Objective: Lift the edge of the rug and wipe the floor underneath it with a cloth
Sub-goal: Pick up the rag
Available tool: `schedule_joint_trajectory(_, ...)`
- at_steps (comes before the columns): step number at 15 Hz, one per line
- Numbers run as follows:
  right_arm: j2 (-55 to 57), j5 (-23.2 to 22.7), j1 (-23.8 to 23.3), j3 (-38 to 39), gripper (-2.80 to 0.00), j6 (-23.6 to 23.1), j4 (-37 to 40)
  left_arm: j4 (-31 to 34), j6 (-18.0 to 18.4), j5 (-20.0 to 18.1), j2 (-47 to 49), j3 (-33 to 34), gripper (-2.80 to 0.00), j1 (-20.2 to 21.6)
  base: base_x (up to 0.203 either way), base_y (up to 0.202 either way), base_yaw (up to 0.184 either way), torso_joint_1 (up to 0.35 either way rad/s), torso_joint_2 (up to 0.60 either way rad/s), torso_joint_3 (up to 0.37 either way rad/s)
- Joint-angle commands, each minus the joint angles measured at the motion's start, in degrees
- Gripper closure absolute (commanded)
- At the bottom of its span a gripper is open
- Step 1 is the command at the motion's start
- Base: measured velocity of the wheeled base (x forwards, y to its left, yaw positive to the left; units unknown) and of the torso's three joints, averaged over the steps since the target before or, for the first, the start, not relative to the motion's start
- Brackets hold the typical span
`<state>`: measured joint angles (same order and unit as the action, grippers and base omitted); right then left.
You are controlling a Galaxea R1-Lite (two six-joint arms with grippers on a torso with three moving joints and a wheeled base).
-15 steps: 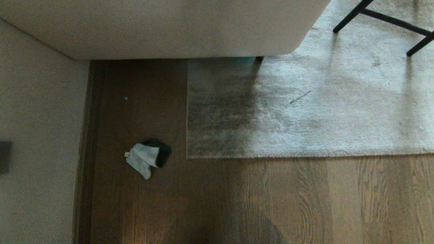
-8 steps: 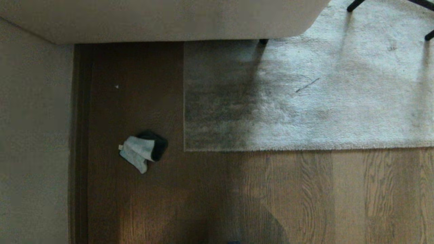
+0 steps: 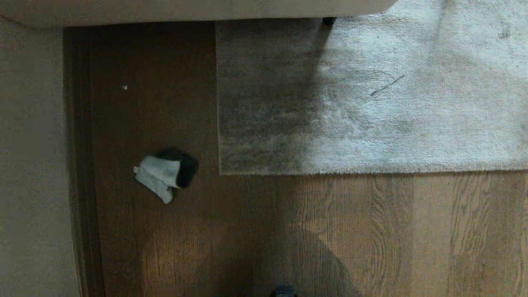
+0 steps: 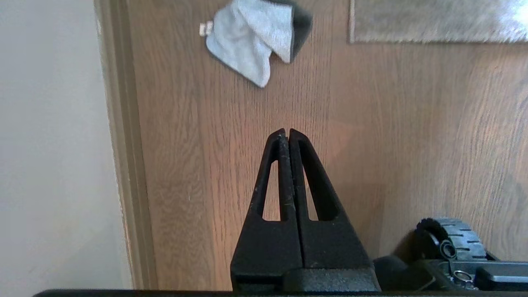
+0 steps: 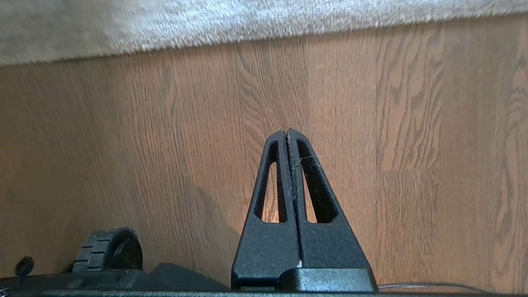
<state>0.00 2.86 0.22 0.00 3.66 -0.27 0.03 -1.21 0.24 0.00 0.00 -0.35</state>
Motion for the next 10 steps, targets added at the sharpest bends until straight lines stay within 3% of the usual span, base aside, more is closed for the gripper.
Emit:
schedule_joint_trajectory(1,0.0,0.0,0.0,0.0,0.0,0.0,0.0,0.1,0.0,0.0,0.0,0.0,0.0,0.0,0.0,0.0,0.0,-0.006,0.01,-0.193)
schedule_joint_trajectory(10,0.0,0.0,0.0,0.0,0.0,0.0,0.0,0.0,-0.4,0.0,0.0,0.0,0.0,0.0,0.0,0.0,0.0,0.003,0.0,-0.198)
